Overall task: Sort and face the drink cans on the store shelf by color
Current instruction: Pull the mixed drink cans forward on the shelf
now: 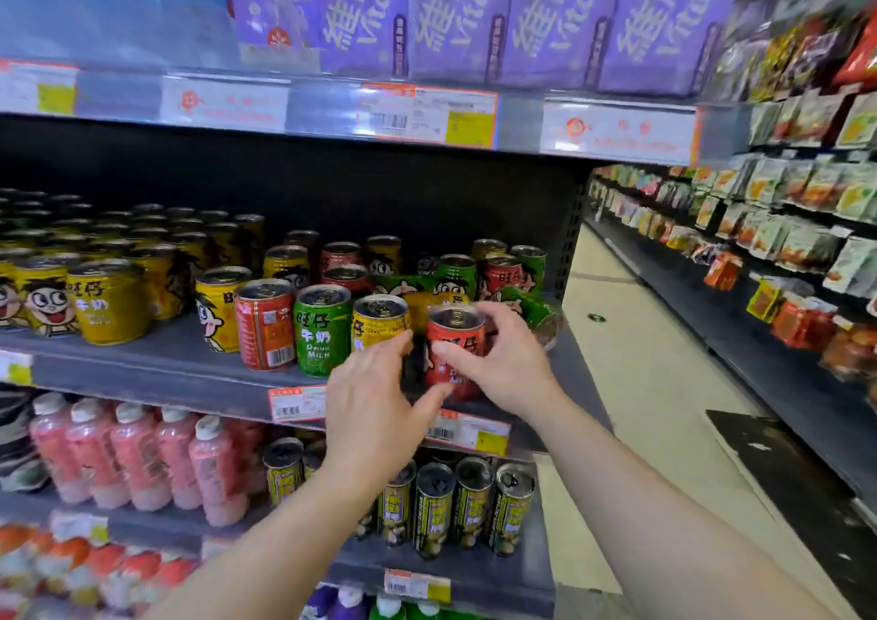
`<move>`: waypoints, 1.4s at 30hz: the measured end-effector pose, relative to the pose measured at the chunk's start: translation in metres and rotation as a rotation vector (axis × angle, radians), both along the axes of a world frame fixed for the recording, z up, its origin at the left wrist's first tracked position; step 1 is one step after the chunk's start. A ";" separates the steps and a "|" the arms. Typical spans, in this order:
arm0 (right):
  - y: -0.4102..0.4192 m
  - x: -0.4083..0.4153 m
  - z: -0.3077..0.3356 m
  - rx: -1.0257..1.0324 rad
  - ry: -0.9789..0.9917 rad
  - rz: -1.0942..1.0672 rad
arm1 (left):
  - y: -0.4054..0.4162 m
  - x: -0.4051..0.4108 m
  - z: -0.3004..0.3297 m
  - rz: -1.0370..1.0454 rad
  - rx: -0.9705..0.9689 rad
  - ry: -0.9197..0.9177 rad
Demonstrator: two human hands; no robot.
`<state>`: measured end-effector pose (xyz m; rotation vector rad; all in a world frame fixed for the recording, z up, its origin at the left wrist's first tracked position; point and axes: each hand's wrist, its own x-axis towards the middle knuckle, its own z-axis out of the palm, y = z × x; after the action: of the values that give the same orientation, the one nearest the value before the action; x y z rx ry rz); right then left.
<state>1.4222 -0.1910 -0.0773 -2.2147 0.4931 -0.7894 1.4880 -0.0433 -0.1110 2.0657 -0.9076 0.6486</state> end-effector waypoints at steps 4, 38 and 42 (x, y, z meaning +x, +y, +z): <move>-0.028 -0.003 0.012 0.285 0.036 0.236 | -0.023 -0.014 -0.002 0.180 -0.007 0.057; -0.047 -0.016 0.019 0.034 -0.007 0.151 | -0.033 -0.005 -0.014 0.216 -0.181 0.062; -0.061 -0.016 0.016 0.102 -0.096 0.152 | -0.039 -0.015 -0.014 0.206 -0.181 0.047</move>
<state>1.4060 -0.2521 -0.0614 -2.0817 0.3074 -0.7684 1.4732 -0.0826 -0.1247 2.0167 -0.5904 0.7587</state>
